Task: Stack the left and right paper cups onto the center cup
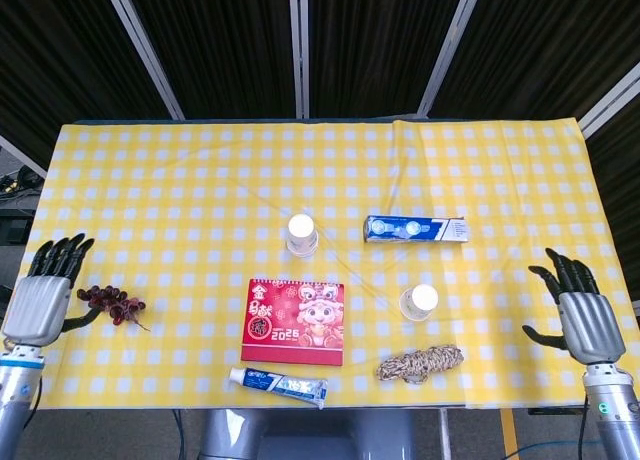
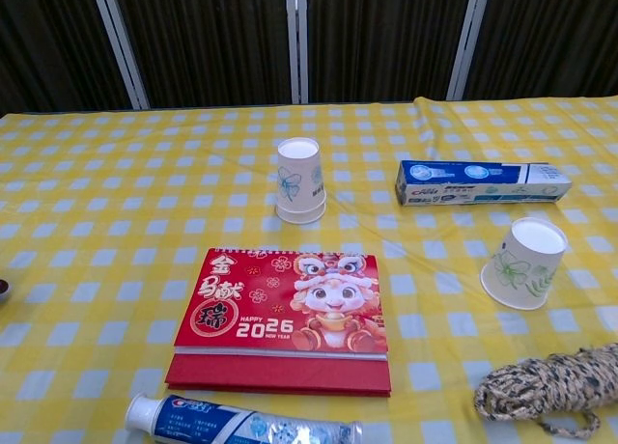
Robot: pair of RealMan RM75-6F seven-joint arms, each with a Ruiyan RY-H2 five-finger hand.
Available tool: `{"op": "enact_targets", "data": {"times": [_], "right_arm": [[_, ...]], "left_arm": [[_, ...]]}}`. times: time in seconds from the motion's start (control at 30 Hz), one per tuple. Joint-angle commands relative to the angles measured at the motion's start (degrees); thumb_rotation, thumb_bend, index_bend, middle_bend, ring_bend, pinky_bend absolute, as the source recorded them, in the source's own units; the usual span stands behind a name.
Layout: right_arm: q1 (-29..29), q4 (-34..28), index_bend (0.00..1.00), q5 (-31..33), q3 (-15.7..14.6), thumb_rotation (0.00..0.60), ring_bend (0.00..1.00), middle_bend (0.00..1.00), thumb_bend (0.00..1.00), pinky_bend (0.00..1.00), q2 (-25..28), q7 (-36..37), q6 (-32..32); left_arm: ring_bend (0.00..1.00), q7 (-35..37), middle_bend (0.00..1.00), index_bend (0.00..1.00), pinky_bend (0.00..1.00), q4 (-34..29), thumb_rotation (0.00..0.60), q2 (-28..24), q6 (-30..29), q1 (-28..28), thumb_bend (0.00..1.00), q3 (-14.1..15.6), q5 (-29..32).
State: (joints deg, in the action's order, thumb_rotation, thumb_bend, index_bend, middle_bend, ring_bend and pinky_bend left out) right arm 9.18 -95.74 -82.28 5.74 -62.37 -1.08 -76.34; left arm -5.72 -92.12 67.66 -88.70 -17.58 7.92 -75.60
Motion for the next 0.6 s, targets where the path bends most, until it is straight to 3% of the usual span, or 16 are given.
{"op": "enact_targets", "data": {"times": [0.03, 0.13, 0.27, 0.6], "right_arm": [[2.1, -3.5, 0.25, -0.3, -0.1, 0.6, 0.0, 0.0, 0.02, 0.0, -0.3, -4.7, 2.5], [4.6, -7.5, 0.28, 0.8, 0.4, 0.6, 0.0, 0.0, 0.03, 0.0, -0.3, -9.4, 5.7], [8.6, -12.2, 0.3, 5.0, 2.0, 0.6, 0.0, 0.01, 0.14, 0.0, -1.7, -15.7, 10.6], [15.9, -16.1, 0.23, 24.1, 3.6, 0.6, 0.0, 0.0, 0.16, 0.0, -7.7, -30.0, 15.9]], "left_arm": [[0.0, 3.7, 0.0, 0.0, 0.0, 3.4, 0.6, -0.2, -1.4, 3.0, 0.18, 0.7, -1.2], [0.0, 5.7, 0.0, 0.0, 0.0, 5.2, 0.6, -0.3, -1.8, 4.3, 0.18, 0.4, -2.3], [0.0, 6.9, 0.0, 0.0, 0.0, 6.6, 0.6, -0.3, -2.7, 5.8, 0.18, 0.2, -4.9], [0.0, 10.1, 0.0, 0.0, 0.0, 6.6, 0.6, -1.2, -3.2, 7.3, 0.18, -0.6, -10.1]]}}
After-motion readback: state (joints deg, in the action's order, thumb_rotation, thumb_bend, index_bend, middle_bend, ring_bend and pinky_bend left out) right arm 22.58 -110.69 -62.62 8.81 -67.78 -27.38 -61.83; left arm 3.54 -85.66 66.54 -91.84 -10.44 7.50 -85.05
